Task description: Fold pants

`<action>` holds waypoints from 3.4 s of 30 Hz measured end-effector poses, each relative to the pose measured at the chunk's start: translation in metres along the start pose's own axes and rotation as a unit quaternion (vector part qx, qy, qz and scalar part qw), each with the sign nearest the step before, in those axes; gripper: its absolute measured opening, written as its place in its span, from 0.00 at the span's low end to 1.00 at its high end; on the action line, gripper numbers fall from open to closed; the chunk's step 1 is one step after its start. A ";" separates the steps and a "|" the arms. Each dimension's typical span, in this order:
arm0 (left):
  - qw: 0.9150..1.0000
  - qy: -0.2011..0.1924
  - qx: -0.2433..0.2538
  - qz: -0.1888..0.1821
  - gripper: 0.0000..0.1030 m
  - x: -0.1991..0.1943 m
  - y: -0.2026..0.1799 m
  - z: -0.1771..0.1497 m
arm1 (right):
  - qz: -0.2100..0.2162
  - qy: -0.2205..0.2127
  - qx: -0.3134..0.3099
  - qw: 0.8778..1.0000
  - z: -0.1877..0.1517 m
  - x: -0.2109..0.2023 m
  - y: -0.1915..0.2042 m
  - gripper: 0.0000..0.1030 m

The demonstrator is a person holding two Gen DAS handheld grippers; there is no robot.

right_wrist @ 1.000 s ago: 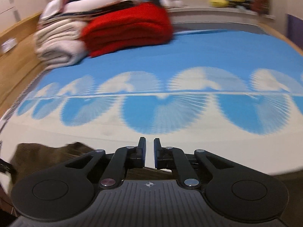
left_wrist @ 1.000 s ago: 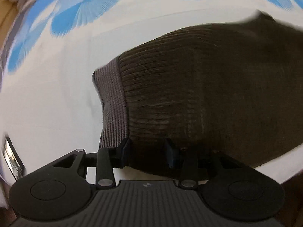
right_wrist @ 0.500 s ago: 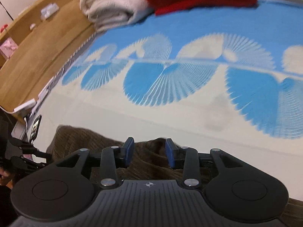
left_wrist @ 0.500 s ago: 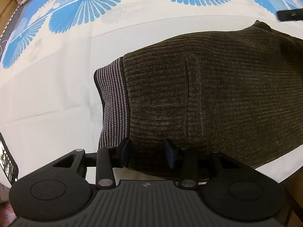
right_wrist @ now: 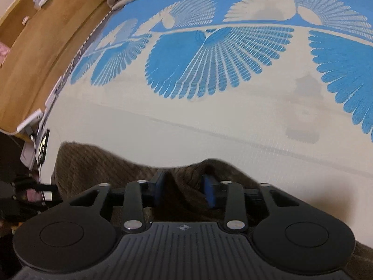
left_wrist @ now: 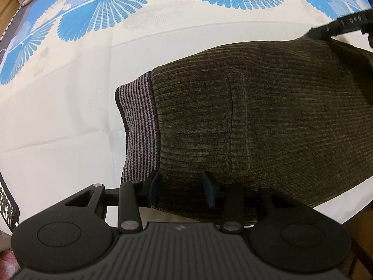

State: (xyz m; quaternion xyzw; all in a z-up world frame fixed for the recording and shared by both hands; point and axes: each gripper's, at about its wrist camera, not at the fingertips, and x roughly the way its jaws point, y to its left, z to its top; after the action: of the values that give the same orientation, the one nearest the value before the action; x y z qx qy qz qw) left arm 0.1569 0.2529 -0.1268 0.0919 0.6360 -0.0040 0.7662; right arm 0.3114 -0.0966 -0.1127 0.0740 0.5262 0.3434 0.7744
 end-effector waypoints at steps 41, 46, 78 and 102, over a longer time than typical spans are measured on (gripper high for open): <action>1.000 -0.007 -0.003 0.005 0.44 -0.009 -0.003 0.000 | -0.127 -0.091 -0.053 0.986 -0.003 -0.079 -0.033 0.01; 0.998 -0.050 -0.039 -0.007 0.44 -0.030 0.006 0.006 | 0.006 -0.059 -0.110 0.992 -0.014 -0.091 -0.008 0.04; 0.988 -0.146 -0.023 -0.037 0.54 -0.068 -0.091 0.055 | -0.335 -0.343 0.183 0.858 -0.233 -0.378 -0.133 0.47; 0.990 -0.140 0.013 -0.005 0.58 -0.057 -0.114 0.072 | -0.240 -0.311 0.580 0.714 -0.417 -0.376 -0.290 0.47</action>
State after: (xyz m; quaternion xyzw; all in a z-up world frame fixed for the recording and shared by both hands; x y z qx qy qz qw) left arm 0.2021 0.1240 -0.0741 0.0971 0.5225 -0.0294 0.8466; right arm 0.0023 -0.6472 -0.1446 0.4819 0.3519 -0.2687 0.7561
